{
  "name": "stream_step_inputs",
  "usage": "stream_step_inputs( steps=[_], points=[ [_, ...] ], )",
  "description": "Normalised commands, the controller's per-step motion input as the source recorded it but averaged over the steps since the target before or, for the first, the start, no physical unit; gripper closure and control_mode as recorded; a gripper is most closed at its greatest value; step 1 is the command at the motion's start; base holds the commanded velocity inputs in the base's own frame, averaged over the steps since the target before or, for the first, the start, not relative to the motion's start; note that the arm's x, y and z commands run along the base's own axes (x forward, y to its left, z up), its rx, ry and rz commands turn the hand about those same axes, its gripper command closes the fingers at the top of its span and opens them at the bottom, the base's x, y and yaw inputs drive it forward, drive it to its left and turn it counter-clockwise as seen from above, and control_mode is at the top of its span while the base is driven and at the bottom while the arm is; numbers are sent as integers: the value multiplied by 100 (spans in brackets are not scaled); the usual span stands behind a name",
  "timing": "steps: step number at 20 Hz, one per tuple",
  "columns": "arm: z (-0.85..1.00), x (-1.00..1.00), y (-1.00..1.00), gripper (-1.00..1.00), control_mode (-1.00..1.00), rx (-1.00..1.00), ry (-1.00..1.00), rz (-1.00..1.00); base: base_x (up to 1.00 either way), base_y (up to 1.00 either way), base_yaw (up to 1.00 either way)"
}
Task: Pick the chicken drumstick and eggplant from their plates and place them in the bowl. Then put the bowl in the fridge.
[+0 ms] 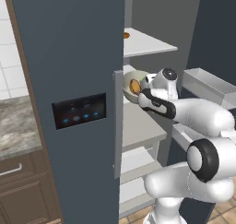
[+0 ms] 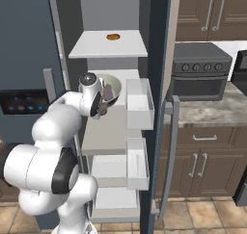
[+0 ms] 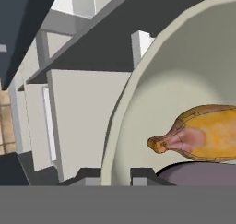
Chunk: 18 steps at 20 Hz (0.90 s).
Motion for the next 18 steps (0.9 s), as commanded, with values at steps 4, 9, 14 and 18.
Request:
stream_step_inputs(
  steps=[4, 9, 14, 18],
  points=[
    [7, 53, -1, 100, -100, 0, 0, 0, 0, 0, 0],
    [1, 44, 0, 100, -100, 0, 0, 4, 0, 0, 0],
    [-10, 30, 0, 100, -100, -3, -2, 7, 0, 0, 0],
    [-11, 27, 0, 100, -100, -4, -3, 6, 0, 0, 0]
  ],
)
